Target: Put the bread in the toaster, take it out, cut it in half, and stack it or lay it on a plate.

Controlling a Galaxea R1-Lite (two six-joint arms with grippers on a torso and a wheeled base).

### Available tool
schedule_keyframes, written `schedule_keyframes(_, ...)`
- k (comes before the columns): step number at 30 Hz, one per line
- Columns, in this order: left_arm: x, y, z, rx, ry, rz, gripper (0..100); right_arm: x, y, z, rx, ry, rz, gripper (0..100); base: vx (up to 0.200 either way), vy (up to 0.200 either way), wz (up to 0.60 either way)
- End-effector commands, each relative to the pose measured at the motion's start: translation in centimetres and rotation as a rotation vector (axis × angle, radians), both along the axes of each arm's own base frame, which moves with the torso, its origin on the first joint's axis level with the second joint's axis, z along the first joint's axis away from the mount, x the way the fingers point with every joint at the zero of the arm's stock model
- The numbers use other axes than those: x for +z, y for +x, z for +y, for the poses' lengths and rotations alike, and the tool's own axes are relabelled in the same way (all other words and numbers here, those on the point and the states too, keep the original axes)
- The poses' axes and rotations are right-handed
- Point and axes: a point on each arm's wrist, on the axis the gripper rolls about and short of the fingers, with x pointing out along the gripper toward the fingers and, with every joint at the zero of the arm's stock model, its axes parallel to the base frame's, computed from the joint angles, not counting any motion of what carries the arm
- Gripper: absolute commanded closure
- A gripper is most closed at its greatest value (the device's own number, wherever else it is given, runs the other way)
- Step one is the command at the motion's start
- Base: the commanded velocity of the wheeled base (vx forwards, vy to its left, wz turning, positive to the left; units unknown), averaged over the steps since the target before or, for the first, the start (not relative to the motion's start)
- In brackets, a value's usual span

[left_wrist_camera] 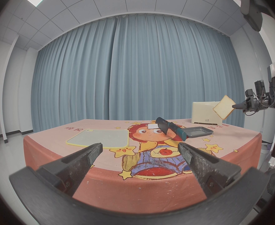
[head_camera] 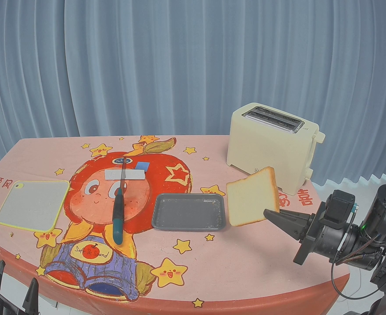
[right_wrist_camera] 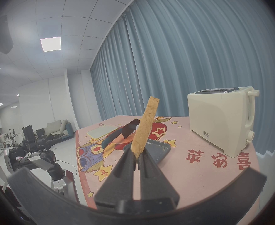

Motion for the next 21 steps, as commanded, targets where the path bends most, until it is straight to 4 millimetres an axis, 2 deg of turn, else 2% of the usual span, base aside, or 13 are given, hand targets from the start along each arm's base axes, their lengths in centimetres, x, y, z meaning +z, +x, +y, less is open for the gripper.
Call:
schedule_keyframes(1, -0.52, 0.02, 0.0, 0.001, 0.0, 0.003, 0, 0.01, 0.0, -0.01, 0.0, 0.0, 0.0, 100, 0.0, 0.0, 0.0)
schedule_keyframes(10, -0.52, 0.02, 0.0, 0.001, 0.0, 0.003, 0, 0.07, 0.17, -0.13, -0.009, 0.001, -0.004, 100, 0.0, -0.2, 0.0)
schedule_keyframes(21, -0.52, 0.02, 0.0, 0.001, -0.001, 0.003, 0, 0.1, 0.24, -0.16, -0.011, 0.002, -0.005, 100, 0.0, 0.0, 0.0)
